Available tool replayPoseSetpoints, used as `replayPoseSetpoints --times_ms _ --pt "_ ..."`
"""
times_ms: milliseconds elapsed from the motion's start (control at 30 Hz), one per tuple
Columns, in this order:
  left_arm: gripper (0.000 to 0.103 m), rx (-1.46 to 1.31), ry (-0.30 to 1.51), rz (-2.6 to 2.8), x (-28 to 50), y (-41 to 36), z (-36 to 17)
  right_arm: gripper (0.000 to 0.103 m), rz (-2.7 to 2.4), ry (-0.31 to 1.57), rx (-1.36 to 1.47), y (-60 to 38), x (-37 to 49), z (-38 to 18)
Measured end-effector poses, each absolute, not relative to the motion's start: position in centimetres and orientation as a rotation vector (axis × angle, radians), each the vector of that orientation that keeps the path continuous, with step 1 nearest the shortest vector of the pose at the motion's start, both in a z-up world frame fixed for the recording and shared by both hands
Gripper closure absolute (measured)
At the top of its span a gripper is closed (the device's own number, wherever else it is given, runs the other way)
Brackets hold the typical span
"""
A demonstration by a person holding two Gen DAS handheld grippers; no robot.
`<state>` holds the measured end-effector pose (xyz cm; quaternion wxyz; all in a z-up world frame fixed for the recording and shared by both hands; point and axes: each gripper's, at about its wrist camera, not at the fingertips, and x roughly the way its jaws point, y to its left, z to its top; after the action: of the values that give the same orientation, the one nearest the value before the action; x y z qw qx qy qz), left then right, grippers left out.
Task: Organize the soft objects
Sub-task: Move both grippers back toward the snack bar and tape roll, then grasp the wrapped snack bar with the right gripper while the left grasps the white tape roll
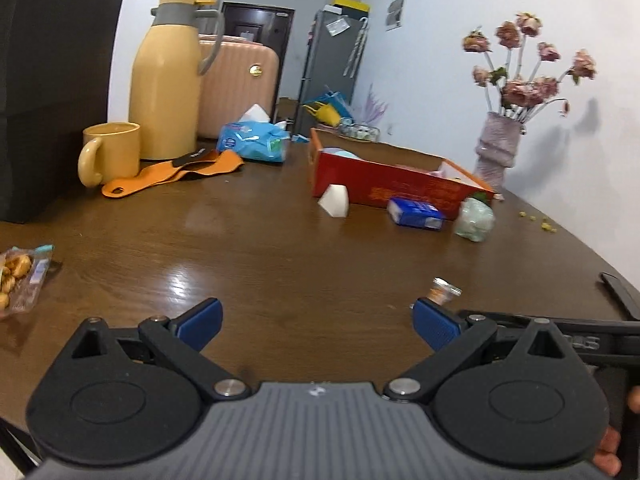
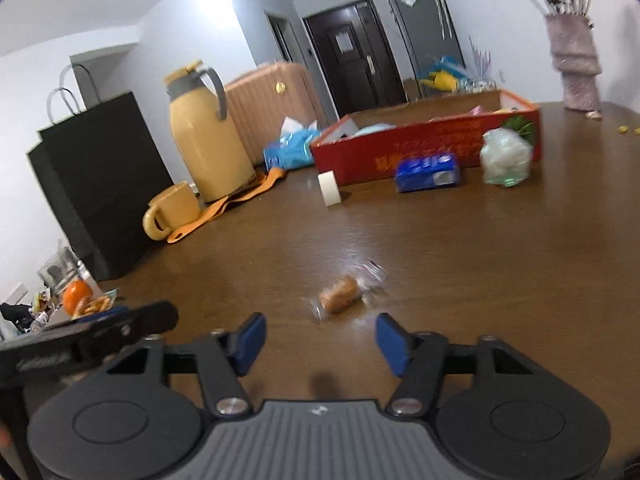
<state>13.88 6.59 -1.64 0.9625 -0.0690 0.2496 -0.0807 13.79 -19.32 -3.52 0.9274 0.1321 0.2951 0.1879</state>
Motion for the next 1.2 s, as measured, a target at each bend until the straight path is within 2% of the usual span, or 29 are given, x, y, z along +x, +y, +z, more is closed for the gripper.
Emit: replayPoseSetpoints --times_ms 67,167,233,300,500,633,767,833,867,900,933,967,1033,1200 --pt "0.0 -0.139 0.504 -0.152 14.9 7.0 -1.6 0.05 0.378 0.632 0.233 -18.0 16.0 -3.8" --pt "0.0 -0.135 0.512 -0.146 16.9 7.2 -1.6 0.063 0.345 0.659 0.159 -16.6 18.4 -4.0" --pt "0.0 -0.127 0.508 -0.156 18.4 7.0 -1.7 0.08 0.34 0.666 0.113 -16.3 19.6 -4.0" --pt "0.0 -0.116 0.508 -0.166 20.6 6.4 -1.7 0.09 0.33 0.664 0.051 -16.4 20.3 -4.0" --pt "0.0 -0.114 0.522 -0.199 28.4 3.9 -1.4 0.091 0.301 0.666 0.023 -19.3 22.7 -3.7" --pt "0.022 -0.057 0.548 -0.229 33.9 1.2 -1.4 0.091 0.28 0.659 0.1 -22.5 24.6 -3.4" --pt "0.034 -0.036 0.585 -0.215 37.9 -0.5 -2.5 0.091 0.275 0.646 0.14 -24.6 26.4 -3.3" --pt "0.036 -0.017 0.593 -0.2 39.2 -1.1 -3.1 0.091 0.28 0.642 0.148 -25.2 27.1 -3.4" --pt "0.04 -0.002 0.597 -0.192 39.7 -1.5 -3.4 0.091 0.285 0.643 0.152 -25.4 27.4 -3.4" --pt "0.046 0.018 0.604 -0.187 40.1 -1.9 -3.8 0.091 0.293 0.642 0.156 -25.5 27.8 -3.5" --pt "0.064 0.035 0.607 -0.194 40.4 -2.1 -4.0 0.091 0.302 0.641 0.161 -25.5 28.1 -3.5" --pt "0.072 0.044 0.611 -0.19 40.5 -2.2 -4.2 0.091 0.309 0.638 0.165 -25.5 28.4 -3.6" --pt "0.079 0.049 0.6 -0.167 40.3 -2.0 -4.2 0.091 0.323 0.635 0.173 -25.4 28.8 -3.7" --pt "0.082 0.022 0.584 -0.193 38.2 -1.7 -2.7 0.091 0.336 0.624 0.193 -25.6 27.9 -3.4"
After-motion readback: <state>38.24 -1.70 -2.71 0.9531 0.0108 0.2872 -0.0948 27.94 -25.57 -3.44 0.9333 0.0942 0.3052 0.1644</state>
